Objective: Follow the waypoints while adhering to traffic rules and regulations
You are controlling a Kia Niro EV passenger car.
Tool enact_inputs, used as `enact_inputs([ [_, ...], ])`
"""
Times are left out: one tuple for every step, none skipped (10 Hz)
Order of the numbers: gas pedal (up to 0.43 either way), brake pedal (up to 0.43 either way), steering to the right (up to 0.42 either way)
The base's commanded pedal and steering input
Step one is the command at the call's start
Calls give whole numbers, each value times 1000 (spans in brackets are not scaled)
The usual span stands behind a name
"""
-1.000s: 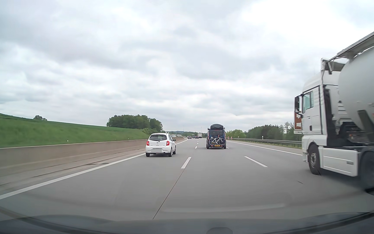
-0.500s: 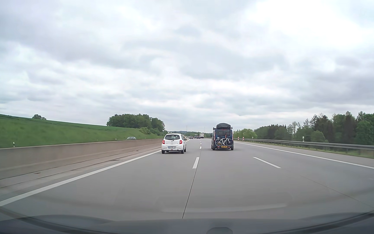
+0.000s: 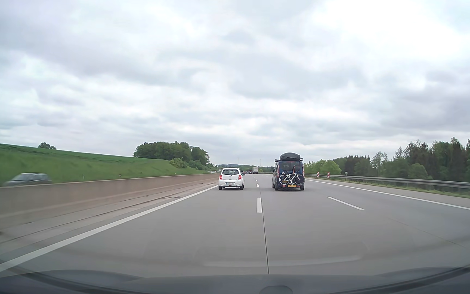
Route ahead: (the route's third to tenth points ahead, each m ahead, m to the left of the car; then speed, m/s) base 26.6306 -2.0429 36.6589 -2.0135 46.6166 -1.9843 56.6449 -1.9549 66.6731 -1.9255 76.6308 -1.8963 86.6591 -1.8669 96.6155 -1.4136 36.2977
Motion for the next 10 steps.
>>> enact_inputs([
  [461, 0, -4],
  [429, 0, -3],
  [421, 0, -3],
  [409, 0, -2],
  [398, 0, -2],
  [390, 0, -2],
  [390, 0, -2],
  [390, 0, -2],
  [390, 0, -2],
  [398, 0, -2],
])
